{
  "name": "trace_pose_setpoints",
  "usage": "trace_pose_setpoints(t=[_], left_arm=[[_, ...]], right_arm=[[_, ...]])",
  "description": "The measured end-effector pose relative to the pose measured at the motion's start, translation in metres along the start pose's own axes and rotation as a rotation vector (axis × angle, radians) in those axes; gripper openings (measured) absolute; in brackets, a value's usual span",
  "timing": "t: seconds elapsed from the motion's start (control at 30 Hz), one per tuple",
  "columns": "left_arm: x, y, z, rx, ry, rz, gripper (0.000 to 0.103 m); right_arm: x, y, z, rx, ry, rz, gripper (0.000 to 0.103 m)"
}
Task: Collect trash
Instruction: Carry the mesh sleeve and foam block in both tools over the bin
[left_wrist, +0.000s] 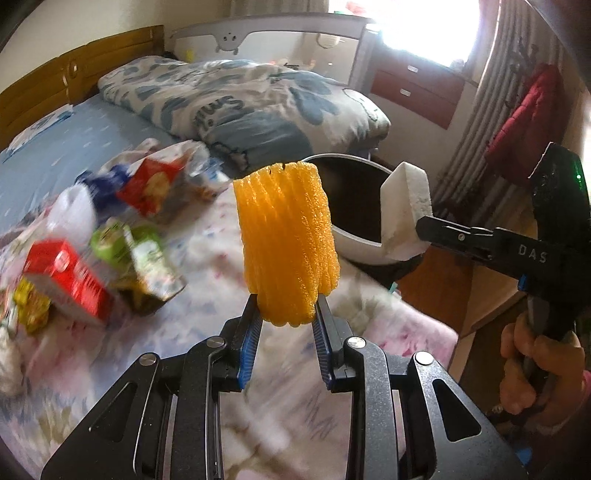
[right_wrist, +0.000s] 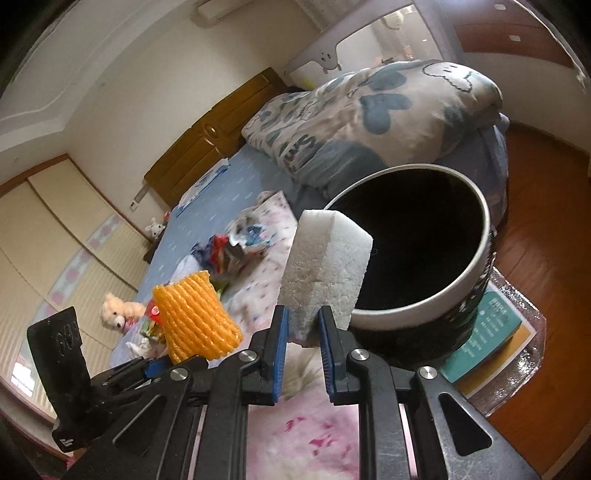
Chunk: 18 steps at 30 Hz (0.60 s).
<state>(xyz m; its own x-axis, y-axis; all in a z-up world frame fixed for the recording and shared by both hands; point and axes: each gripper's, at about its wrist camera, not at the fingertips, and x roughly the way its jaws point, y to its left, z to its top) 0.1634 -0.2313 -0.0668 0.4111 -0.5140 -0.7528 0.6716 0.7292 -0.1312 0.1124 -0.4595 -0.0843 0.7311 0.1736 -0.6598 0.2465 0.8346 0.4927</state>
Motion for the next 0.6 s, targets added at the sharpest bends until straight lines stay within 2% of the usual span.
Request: trace_pose_setpoints(t=[0.27, 0.6], left_arm=[[0.028, -0.02, 0.036, 0.032, 0.012, -0.039, 0.026], [0.072, -0.036, 0.073, 0.034, 0.067, -0.082, 0.026]], right_arm=[[0.007, -0.028, 0.025, 0.024, -0.007, -0.035, 0.017], [0.023, -0.054, 0.054, 0.036, 0.009, -0.084, 0.017]])
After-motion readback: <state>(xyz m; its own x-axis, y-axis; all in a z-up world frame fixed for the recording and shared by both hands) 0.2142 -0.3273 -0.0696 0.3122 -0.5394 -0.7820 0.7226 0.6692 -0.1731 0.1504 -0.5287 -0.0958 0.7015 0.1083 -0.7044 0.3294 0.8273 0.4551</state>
